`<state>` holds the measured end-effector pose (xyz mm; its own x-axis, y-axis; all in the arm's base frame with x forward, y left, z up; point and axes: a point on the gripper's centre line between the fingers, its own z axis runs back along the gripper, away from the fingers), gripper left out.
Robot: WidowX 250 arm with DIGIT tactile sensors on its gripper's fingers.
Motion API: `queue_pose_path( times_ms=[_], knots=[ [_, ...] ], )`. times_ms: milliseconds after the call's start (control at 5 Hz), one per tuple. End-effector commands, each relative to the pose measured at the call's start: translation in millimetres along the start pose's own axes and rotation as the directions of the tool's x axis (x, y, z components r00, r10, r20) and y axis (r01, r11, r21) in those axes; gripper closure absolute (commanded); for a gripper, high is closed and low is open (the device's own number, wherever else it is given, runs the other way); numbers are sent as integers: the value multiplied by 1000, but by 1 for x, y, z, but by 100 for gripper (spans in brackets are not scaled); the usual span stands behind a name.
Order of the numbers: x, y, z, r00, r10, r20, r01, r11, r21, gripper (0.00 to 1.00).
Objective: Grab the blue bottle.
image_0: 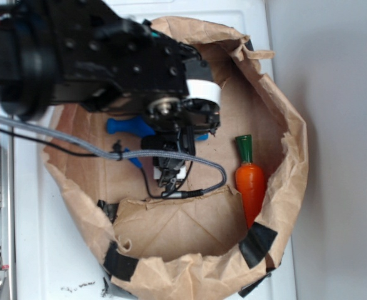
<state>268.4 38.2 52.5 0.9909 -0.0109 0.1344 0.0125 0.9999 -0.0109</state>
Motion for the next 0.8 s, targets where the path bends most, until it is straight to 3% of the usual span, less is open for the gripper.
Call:
queue_pose_path(
  times_ms=[0,200,400,600],
  knots=[
    [8,-11,-9,999,11,30,-12,1000,17,0],
    [-5,-13,-10,999,31,37,-32,999,33,100],
    [-9,-10,-7,997,36,63,-39,998,40,100],
    [6,-3,4,997,43,62,-43,999,1,100]
  ],
)
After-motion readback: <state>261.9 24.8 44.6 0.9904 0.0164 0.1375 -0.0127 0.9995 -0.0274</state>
